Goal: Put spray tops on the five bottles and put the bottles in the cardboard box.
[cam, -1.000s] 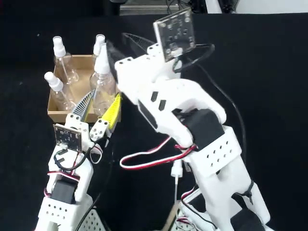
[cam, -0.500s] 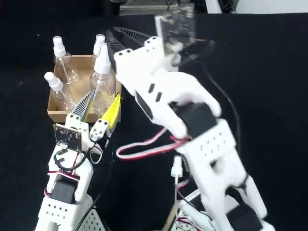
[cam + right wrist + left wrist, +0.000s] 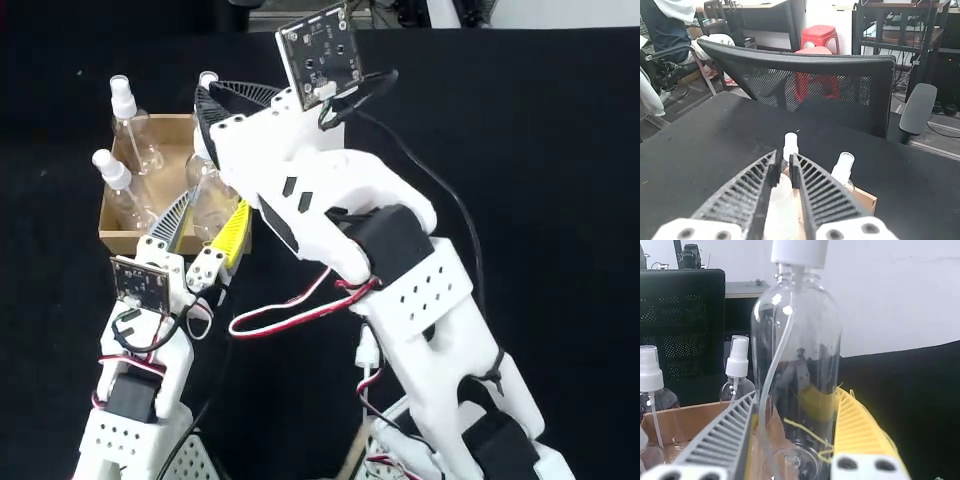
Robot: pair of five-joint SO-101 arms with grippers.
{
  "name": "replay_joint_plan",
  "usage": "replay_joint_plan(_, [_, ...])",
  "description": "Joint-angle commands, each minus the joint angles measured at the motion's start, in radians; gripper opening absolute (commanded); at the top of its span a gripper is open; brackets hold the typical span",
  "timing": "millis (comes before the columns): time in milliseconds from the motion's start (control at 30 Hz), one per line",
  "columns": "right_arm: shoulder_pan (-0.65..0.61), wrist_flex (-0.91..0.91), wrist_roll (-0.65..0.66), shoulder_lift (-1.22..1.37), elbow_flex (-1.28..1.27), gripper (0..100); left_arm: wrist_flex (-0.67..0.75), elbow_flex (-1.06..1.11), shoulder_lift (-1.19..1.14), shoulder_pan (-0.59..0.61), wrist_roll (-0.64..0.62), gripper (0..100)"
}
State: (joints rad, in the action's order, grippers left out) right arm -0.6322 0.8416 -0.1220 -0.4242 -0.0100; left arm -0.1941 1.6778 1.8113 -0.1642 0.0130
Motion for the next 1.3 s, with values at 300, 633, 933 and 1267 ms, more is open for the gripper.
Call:
replay_joint_plan(300, [-0.015,0.288,0.005,-0.071,0.274,1.1,0.005,0.022,0.008,-0.008,-0.005,3])
replay_joint_plan(633, [0.224,0.425,0.006,-0.134,0.226,1.1,0.005,0.022,0.006,-0.005,-0.005,3])
replay_joint_plan(933, [0.422,0.462,0.008,-0.134,-0.182,1.1,0.005,0.022,0.006,-0.005,-0.005,3])
replay_joint_plan(1267, [0.434,0.068,0.008,-0.134,-0.691,1.1,0.008,0.022,0.008,-0.010,-0.005,3])
